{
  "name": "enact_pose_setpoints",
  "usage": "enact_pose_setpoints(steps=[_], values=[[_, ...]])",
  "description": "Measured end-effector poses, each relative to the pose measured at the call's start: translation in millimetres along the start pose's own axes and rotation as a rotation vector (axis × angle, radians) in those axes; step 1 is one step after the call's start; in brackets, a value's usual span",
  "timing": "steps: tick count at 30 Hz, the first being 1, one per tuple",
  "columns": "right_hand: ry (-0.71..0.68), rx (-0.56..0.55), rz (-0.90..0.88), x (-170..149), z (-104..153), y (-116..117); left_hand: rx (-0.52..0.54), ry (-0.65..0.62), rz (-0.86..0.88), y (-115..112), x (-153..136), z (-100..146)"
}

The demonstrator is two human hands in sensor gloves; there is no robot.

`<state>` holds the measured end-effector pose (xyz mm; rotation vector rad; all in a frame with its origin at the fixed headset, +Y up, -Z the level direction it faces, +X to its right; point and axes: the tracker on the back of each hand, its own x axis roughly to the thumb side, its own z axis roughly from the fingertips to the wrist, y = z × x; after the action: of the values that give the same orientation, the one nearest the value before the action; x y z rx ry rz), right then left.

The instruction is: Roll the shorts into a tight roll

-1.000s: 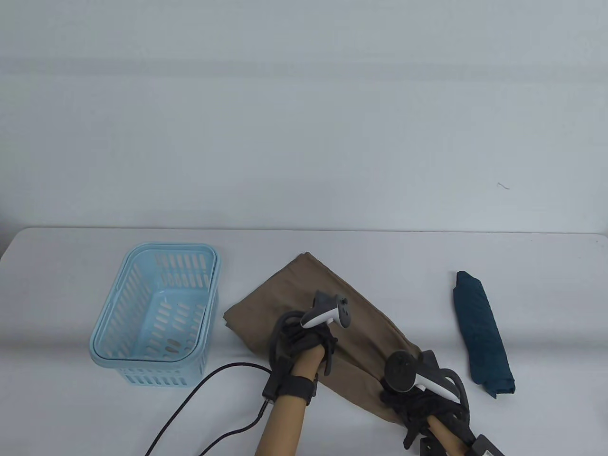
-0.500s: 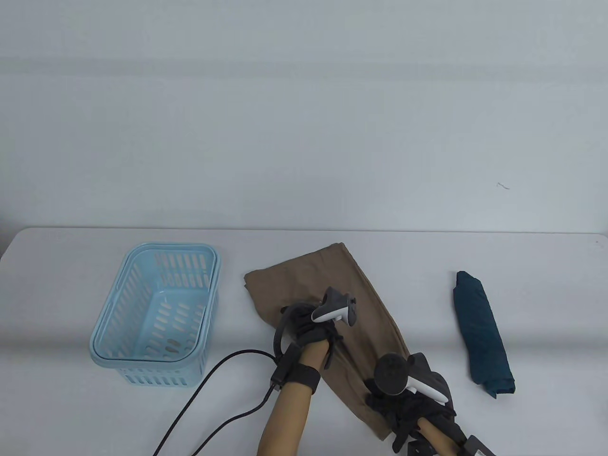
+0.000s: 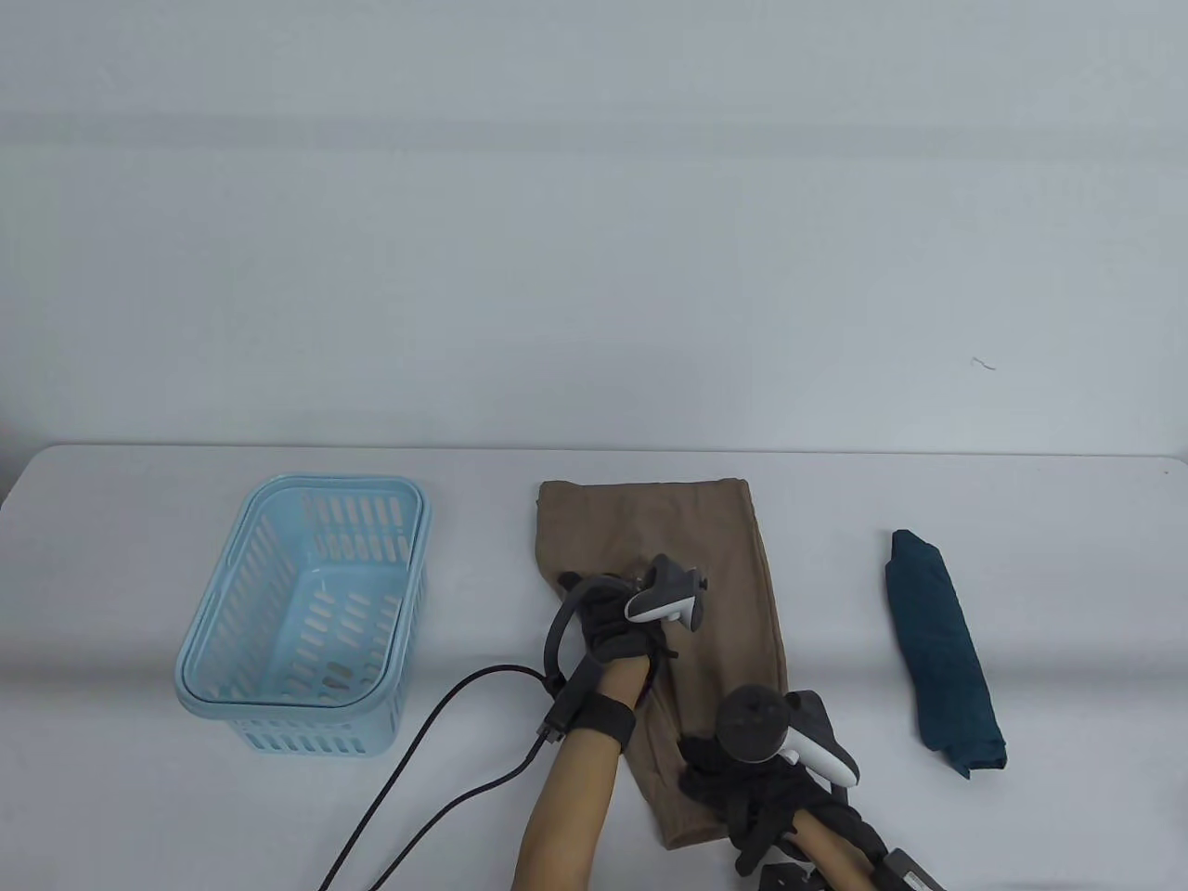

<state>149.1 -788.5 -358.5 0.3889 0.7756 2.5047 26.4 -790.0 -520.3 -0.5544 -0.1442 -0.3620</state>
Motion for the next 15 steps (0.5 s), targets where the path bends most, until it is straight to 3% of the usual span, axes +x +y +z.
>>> enact_pose_setpoints(steps=[15], values=[[-0.045, 0.046, -0.246, 5.3, -5.2, 7.9, 0.044, -0.032, 0.036, 3.4, -0.9, -10.1]])
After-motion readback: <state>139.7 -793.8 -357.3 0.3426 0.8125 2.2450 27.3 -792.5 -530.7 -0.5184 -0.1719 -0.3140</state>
